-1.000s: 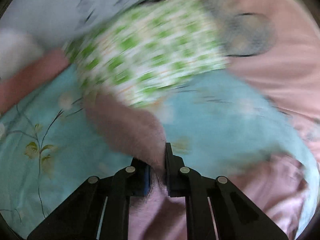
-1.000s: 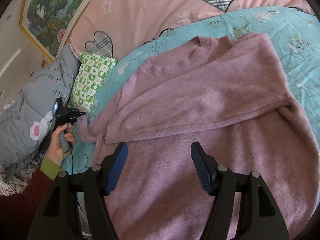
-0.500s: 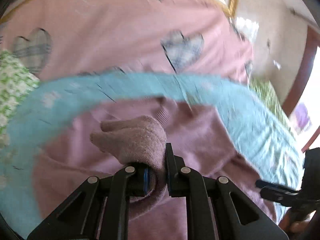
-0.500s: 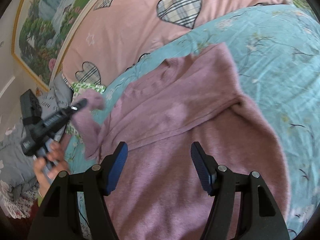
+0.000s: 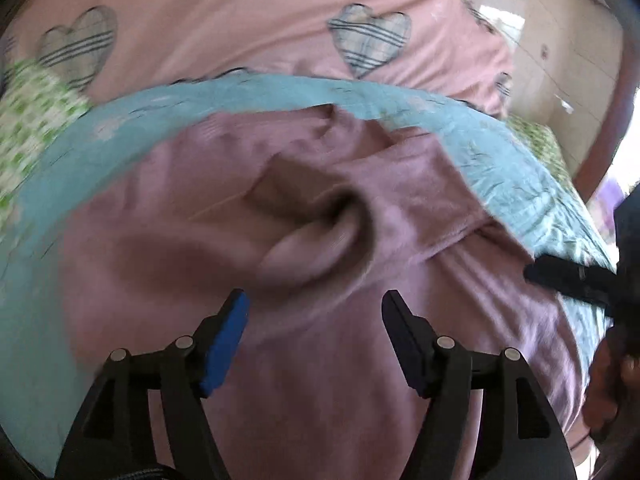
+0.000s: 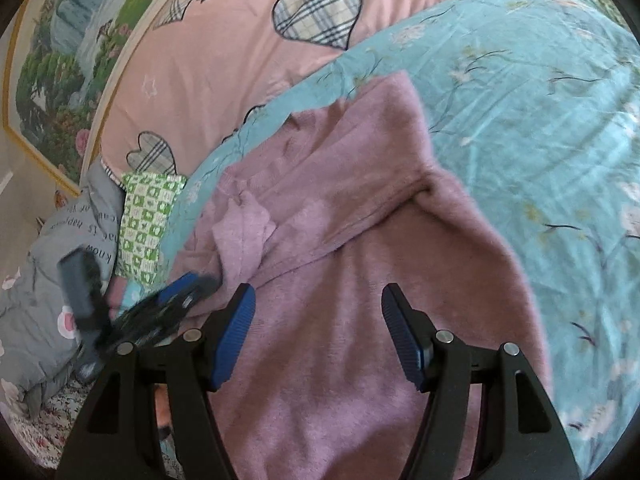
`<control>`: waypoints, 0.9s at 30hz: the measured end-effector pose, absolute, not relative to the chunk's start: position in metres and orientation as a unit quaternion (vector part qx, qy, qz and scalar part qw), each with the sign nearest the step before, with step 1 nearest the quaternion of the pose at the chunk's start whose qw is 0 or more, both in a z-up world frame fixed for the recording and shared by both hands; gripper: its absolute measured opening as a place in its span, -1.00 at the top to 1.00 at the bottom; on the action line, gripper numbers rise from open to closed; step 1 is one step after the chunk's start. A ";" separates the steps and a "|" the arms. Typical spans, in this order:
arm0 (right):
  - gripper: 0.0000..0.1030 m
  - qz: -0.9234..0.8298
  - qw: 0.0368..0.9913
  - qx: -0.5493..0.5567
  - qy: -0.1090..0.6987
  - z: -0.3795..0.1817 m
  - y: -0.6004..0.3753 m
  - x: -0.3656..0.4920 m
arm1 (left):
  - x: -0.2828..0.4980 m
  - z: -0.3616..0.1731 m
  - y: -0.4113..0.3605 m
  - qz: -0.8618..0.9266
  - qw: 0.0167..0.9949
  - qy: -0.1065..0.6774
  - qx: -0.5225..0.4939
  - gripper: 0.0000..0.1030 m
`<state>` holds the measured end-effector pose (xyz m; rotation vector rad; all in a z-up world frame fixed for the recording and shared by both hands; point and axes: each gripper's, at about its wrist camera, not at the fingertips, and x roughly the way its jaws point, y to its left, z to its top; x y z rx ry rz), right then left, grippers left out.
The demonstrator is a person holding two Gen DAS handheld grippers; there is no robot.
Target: Fold small clothes
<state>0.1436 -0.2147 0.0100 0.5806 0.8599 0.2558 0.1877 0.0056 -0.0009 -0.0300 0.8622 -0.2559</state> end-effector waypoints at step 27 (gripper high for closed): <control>0.80 0.109 0.906 0.229 0.339 0.045 -0.205 0.276 | 0.213 -0.048 0.142 0.131 0.880 0.453 -0.051 -0.37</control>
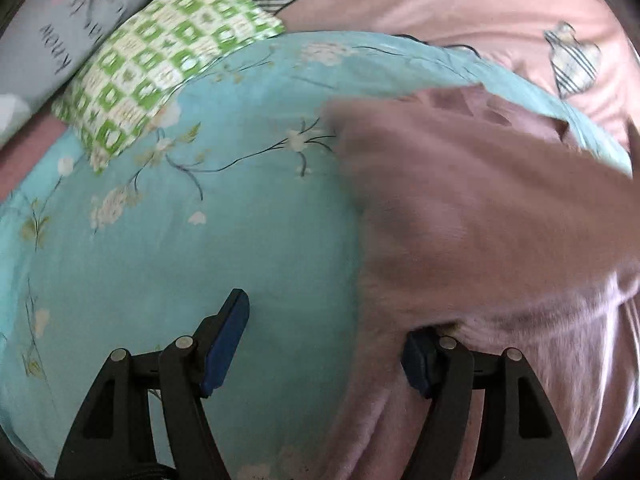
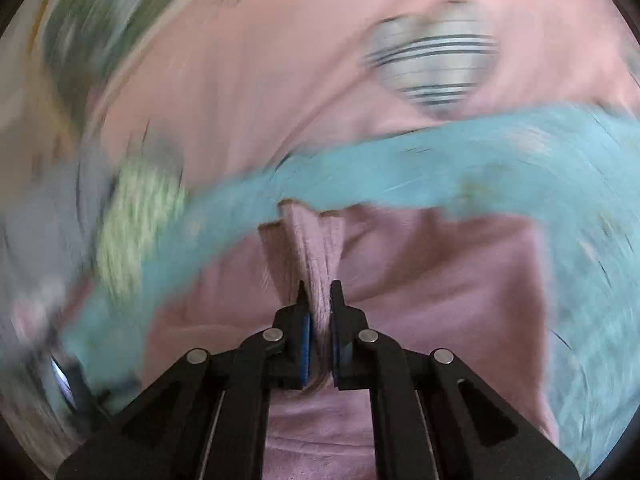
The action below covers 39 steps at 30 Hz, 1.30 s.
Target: Fold small clothes
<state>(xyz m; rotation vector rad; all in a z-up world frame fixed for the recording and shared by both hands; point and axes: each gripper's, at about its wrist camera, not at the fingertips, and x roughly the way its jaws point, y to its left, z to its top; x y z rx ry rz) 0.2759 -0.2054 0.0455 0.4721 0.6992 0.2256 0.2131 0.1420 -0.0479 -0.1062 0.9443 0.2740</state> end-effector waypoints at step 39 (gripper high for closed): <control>0.62 0.011 0.876 0.218 0.431 -0.019 -0.262 0.230 | 0.194 -0.055 0.163 0.148 0.879 0.438 -0.119 -0.43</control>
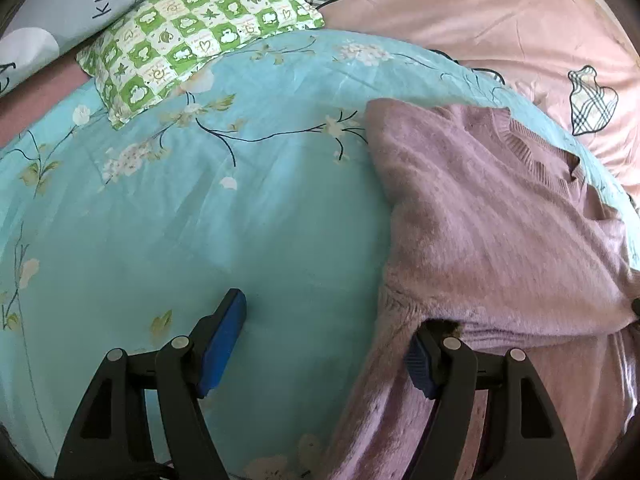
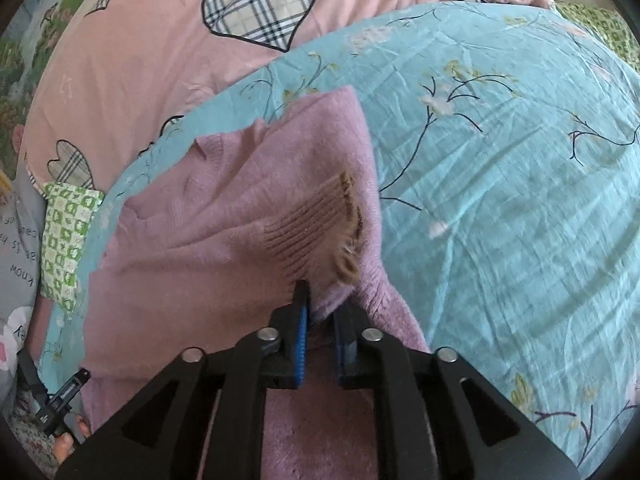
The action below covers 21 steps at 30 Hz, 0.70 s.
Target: Fold small clothes
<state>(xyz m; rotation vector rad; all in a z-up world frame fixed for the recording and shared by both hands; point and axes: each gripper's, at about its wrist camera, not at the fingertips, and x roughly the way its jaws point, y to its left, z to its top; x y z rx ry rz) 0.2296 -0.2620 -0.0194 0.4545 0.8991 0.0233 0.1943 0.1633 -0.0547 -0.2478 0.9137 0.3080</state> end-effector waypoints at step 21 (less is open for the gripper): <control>0.09 0.040 0.896 0.212 0.387 0.023 -0.272 0.079 | 0.073 -0.026 0.165 0.066 0.878 0.449 -0.149 -0.40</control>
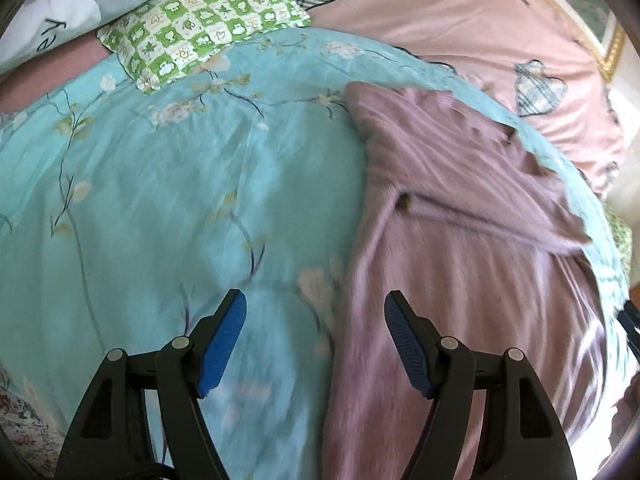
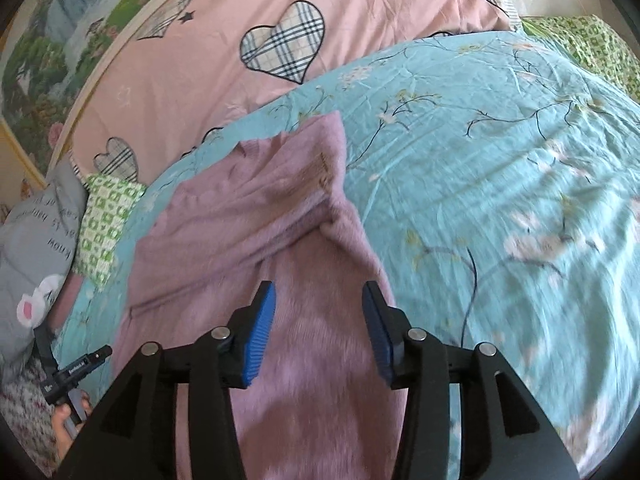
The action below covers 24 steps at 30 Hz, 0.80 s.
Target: Fold small clothes
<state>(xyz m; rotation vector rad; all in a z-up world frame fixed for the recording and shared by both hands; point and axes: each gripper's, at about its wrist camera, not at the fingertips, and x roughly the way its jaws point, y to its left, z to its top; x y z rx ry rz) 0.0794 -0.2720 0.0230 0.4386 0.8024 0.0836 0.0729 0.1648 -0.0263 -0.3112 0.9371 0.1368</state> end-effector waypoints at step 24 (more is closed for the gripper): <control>-0.11 0.173 0.874 0.155 0.427 -0.011 -0.273 -0.049 | -0.068 -0.081 0.106 -0.088 0.852 0.497 -0.137 -0.40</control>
